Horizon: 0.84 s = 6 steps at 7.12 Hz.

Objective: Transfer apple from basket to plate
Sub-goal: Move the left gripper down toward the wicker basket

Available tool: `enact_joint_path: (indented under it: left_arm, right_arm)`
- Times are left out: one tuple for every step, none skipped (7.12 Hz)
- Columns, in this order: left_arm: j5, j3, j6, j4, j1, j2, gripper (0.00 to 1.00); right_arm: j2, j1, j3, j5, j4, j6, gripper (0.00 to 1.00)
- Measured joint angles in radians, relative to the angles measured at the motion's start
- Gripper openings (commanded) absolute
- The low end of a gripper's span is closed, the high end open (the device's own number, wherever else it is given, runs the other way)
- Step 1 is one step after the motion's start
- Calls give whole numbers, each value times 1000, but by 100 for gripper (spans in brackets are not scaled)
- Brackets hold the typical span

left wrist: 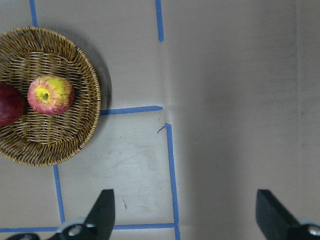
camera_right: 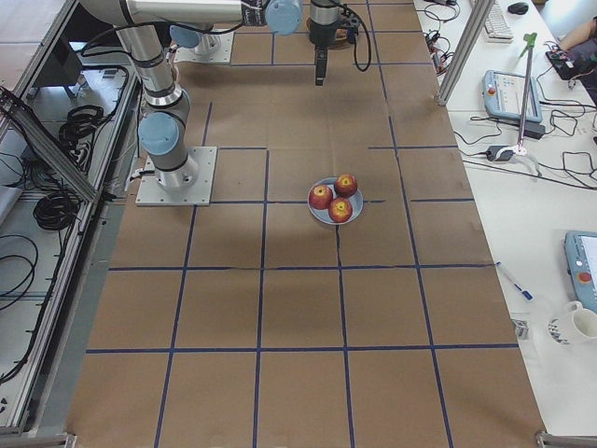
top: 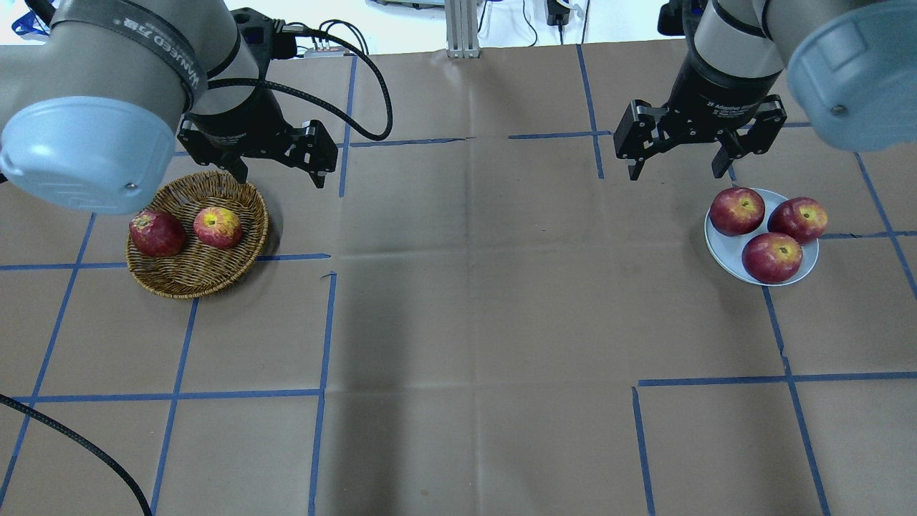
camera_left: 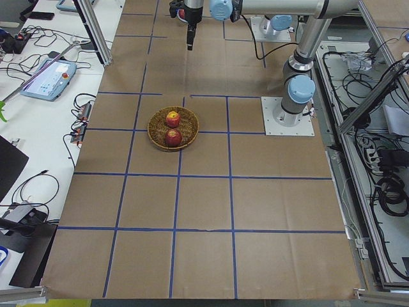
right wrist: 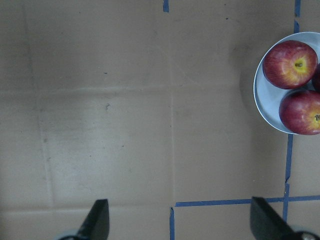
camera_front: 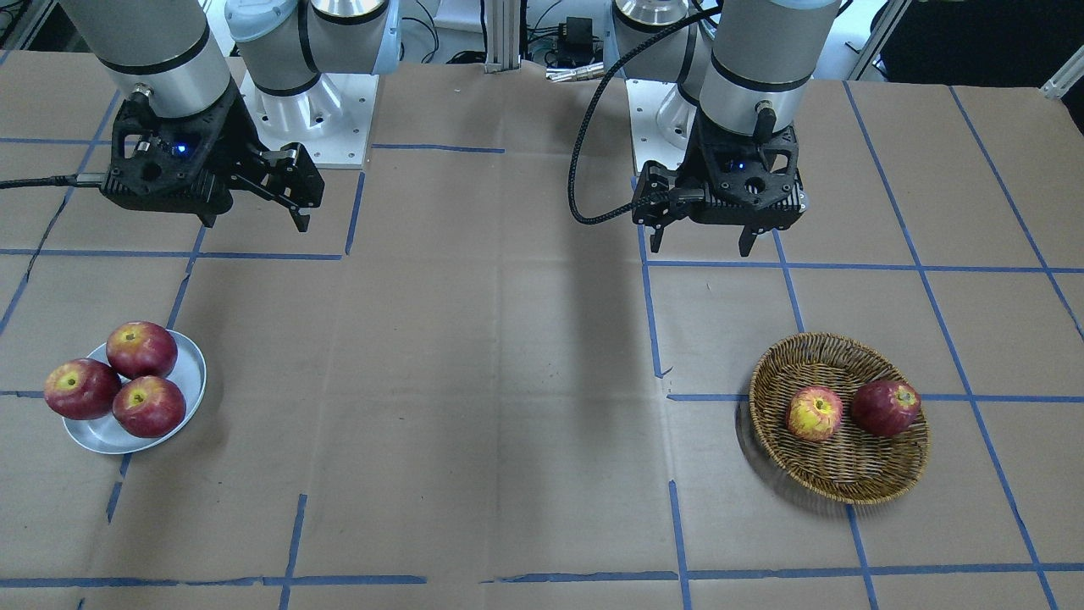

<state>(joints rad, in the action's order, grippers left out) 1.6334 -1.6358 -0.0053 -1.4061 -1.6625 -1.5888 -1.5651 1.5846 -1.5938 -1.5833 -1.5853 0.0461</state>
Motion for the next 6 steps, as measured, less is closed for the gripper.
enact_joint_path:
  left_arm:
    - [1, -3, 1, 2, 2, -3, 99]
    - [4, -7, 7, 4, 9, -8, 99]
    - [6, -12, 25, 11, 20, -12, 99]
    - [7, -19, 82, 45, 50, -19, 99]
    - [7, -28, 165, 92, 100, -35, 99]
    - [4, -36, 263, 134, 164, -66, 99]
  right_arm:
    - [1, 0, 0, 0, 0, 0, 100]
    - [1, 0, 0, 0, 0, 0, 100]
    - [0, 0, 0, 0, 0, -1, 100]
    - [1, 0, 0, 1, 0, 0, 100]
    - [2, 0, 0, 1, 0, 0, 100]
    - [1, 0, 0, 1, 0, 0, 100]
